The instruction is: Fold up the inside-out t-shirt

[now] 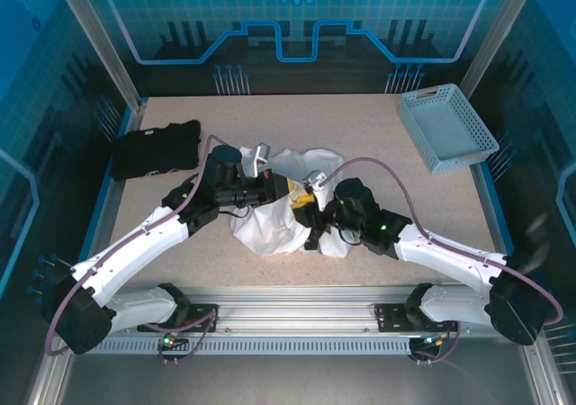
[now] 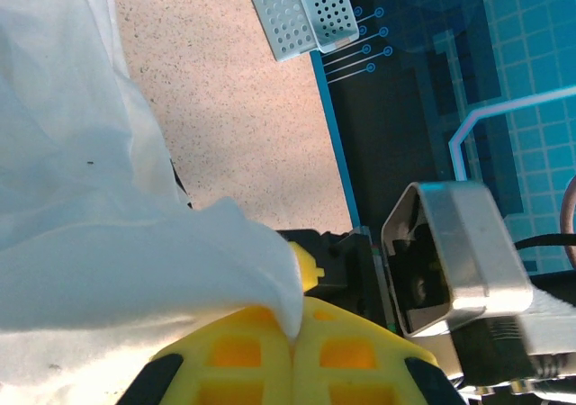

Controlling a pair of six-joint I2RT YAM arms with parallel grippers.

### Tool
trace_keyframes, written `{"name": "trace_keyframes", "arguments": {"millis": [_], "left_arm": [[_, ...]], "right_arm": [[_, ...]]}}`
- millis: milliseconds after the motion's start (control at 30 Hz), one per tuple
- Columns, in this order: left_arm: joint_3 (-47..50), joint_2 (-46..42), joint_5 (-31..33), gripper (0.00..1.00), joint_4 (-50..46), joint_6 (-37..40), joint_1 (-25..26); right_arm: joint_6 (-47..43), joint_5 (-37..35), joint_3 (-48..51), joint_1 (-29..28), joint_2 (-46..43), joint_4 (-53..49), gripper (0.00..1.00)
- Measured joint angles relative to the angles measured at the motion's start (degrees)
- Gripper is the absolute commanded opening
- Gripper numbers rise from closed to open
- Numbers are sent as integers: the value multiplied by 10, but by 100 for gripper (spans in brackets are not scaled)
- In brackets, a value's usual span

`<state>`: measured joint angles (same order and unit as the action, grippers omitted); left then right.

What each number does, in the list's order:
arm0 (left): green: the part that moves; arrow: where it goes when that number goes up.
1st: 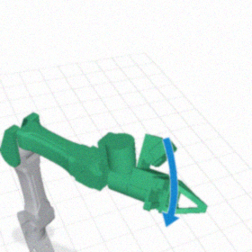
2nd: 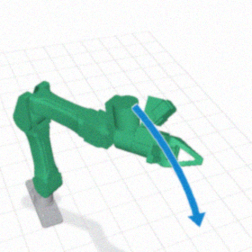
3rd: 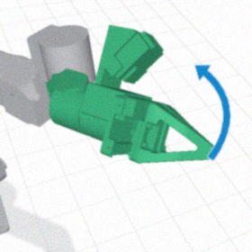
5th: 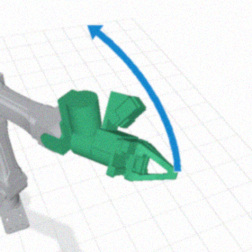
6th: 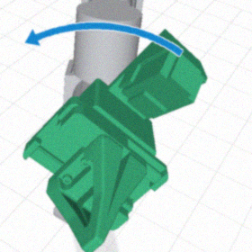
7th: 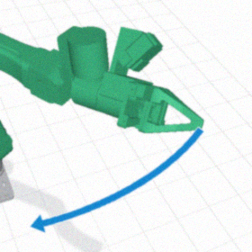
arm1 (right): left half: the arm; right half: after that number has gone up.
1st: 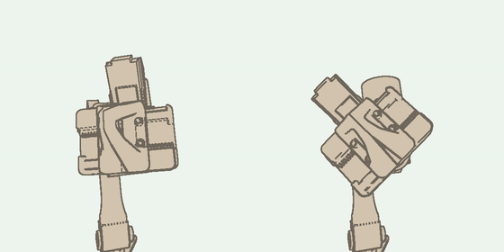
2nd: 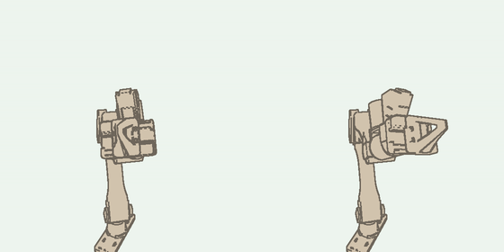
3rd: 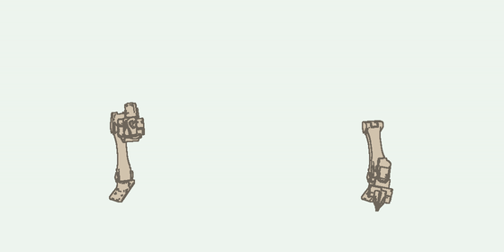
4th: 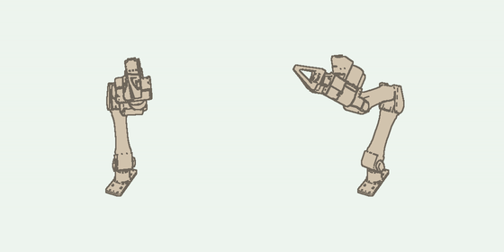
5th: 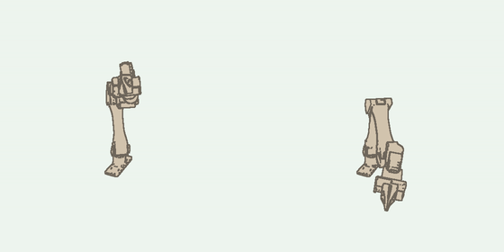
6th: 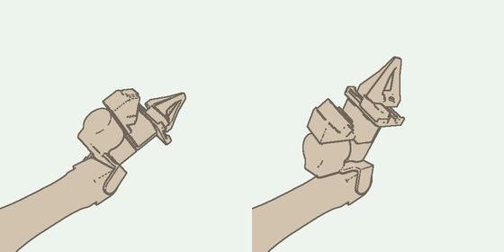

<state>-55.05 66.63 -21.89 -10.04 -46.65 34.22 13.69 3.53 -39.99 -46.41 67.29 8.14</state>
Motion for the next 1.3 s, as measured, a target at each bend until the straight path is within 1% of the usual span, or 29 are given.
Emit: {"name": "trace_keyframes", "arguments": {"millis": [300, 400, 500, 567, 633, 700, 833, 900, 933, 1100, 1133, 1233, 1300], "left_arm": [[2, 0, 0, 0, 0, 0, 0], [5, 0, 0, 0, 1, 0, 0], [9, 0, -1, 0, 1, -1, 0], [9, 0, -1, 0, 1, -3, 0], [9, 0, -1, 0, 1, -5, 0], [9, 0, -1, 0, 1, -7, 0], [9, 0, -3, 0, 1, -11, 0], [9, 0, -3, 0, 1, -11, 0], [9, 0, -3, 0, 1, -11, 0], [9, 0, -2, 0, 1, -11, 0], [9, 0, -2, 4, 1, -10, 0], [9, 0, 6, 22, 1, -8, 0], [12, -4, 17, 30, 0, 2, 0]], "right_arm": [[4, -3, 0, 0, 2, 33, 46], [4, -8, 0, 0, 2, 34, 46], [4, -17, -3, 0, 2, 34, 44], [3, -20, -7, 0, 2, 34, 41], [2, -21, -9, 1, 2, 35, 36], [0, -21, -9, 1, 2, 35, 28], [-9, -19, -9, 1, 2, 35, 9], [-13, -18, -9, 2, 2, 35, 1], [-17, -17, -9, 3, 2, 35, 0], [-22, -10, -9, 6, -5, 29, 0], [-22, -5, -9, 8, -9, 25, 0], [-19, 14, -9, 21, -22, 13, 0], [-10, 32, -9, 35, -29, 6, 0]]}}
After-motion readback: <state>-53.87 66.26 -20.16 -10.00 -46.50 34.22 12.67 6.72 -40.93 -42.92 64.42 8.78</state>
